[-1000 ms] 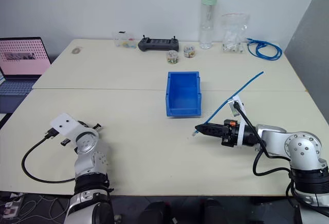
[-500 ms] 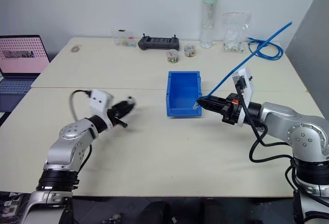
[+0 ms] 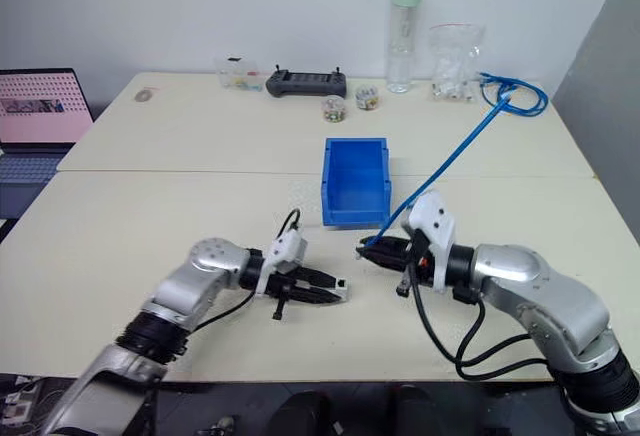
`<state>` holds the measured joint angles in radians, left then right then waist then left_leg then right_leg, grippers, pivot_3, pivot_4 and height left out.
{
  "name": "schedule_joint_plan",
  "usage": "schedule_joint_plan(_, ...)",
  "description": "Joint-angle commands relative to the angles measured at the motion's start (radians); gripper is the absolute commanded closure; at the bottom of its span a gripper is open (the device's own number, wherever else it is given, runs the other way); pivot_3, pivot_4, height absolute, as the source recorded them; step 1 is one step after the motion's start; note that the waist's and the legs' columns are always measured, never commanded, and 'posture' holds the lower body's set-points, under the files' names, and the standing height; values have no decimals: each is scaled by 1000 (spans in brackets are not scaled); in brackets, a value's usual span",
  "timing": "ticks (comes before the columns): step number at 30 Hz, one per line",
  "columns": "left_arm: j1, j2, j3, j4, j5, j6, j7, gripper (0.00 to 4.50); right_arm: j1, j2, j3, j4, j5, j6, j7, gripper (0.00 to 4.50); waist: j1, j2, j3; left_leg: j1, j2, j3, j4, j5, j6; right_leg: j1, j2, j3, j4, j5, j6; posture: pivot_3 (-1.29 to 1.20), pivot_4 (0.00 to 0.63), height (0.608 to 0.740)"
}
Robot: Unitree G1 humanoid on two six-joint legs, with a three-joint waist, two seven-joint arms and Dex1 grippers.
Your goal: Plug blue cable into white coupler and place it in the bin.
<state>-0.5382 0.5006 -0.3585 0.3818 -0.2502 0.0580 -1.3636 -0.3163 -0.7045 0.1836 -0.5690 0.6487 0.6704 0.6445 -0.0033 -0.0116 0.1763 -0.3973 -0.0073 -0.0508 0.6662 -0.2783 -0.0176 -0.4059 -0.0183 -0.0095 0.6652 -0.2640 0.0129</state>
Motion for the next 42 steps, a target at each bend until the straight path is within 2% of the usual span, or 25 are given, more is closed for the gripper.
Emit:
schedule_joint_plan(1,-19,-55,-8,143,90,-193,34,3741,18,22,47,29,-147,-163,42,4356,1,0,-1,0,0,0,0,0,1,0,0,0,0,0,0,0,150,740)
schedule_joint_plan(6,0,-100,10,235,130,-351,68,3741,41,87,96,97,-227,-224,58,4356,3,0,-2,1,-1,0,0,1,1,2,-1,0,0,3,-3,0,150,740)
schedule_joint_plan(10,11,-111,26,251,130,-382,80,3741,47,110,109,154,-258,-239,91,4356,5,-1,-3,1,-1,0,1,1,1,2,-1,0,0,3,-2,0,150,740)
schedule_joint_plan(17,34,-99,34,246,130,-370,72,3741,91,89,139,188,-317,-257,161,4356,1,0,-4,2,-1,0,1,1,1,2,-1,1,1,3,-2,0,150,740)
schedule_joint_plan(23,41,-96,43,233,124,-354,70,3741,84,116,145,239,-357,-282,174,4356,1,0,-9,6,-1,0,0,1,1,6,-1,1,1,3,-2,0,150,740)
schedule_joint_plan(27,47,-97,43,211,117,-333,68,3741,70,138,140,251,-363,-284,181,4356,-1,0,-9,19,-1,0,-3,0,1,18,-1,0,-2,0,2,0,150,740)
schedule_joint_plan(42,70,-83,51,174,117,-299,61,3741,27,151,130,263,-366,-257,218,4356,-3,0,-9,19,0,-1,-3,0,1,18,-1,0,-1,0,2,0,150,740)
